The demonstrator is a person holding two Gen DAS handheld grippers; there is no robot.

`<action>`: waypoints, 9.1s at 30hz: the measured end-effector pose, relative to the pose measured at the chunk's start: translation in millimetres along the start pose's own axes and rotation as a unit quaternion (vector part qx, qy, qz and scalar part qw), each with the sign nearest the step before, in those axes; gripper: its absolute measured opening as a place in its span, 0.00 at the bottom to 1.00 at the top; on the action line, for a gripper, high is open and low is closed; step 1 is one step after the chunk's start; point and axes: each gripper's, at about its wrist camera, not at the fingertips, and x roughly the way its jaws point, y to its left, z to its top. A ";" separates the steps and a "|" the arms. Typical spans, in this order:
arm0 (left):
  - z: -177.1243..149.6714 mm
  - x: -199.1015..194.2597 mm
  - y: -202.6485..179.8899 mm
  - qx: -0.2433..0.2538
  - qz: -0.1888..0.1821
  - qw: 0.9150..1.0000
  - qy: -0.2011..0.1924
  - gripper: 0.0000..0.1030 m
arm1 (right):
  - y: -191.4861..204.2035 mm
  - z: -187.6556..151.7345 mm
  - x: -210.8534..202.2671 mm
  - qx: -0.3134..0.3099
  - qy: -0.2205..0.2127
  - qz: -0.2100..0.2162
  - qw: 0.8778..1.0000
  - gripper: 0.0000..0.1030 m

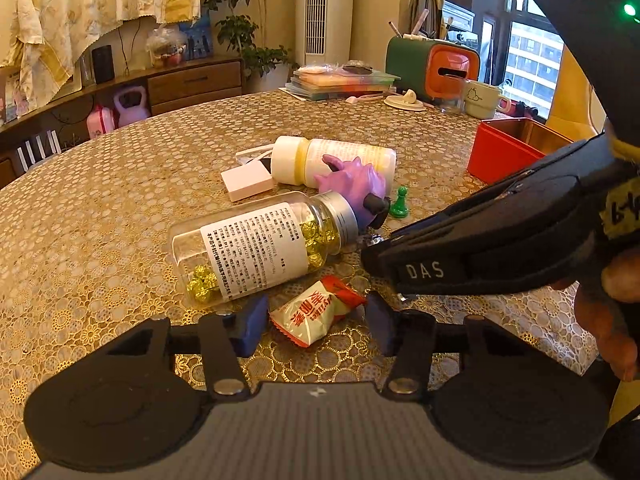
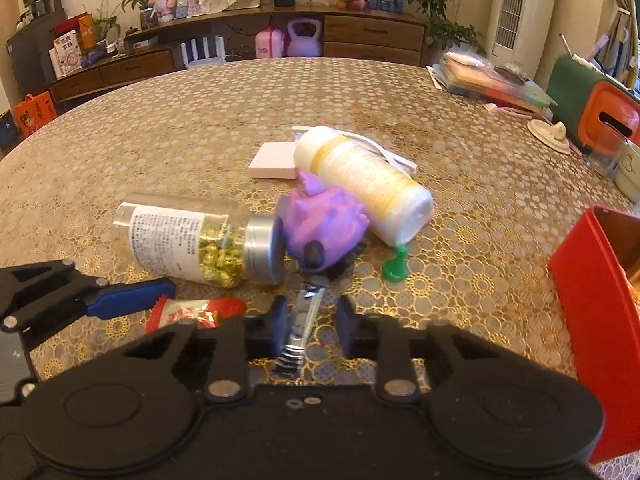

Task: Organize rigid objects
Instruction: 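Grasp the red candy wrapper with the left gripper while the right grasps the nail clipper, then carry the candy wrapper and nail clipper into the red tin and release both, then move both grippers back toward the capsule bottle and purple toy, then grasp the green pushpin with the right gripper while the left grasps the capsule bottle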

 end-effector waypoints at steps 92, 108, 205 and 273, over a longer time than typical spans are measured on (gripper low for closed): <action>160.1 100.4 -231.9 0.050 -0.092 0.994 0.035 0.27 | -291.7 -37.7 -93.6 0.188 -0.073 -0.107 0.973 0.10; 180.1 169.1 -244.7 0.074 -0.084 0.989 0.102 0.27 | -301.9 -34.5 -55.6 0.176 -0.037 -0.108 0.978 0.10; 64.3 -43.0 10.6 -0.007 -0.013 1.000 0.014 0.91 | -91.7 -38.9 -121.2 0.111 -0.077 -0.002 0.991 1.00; 24.8 19.3 52.7 0.029 -0.028 0.999 0.014 0.38 | -53.0 5.5 9.3 -0.013 -0.032 0.002 0.999 0.14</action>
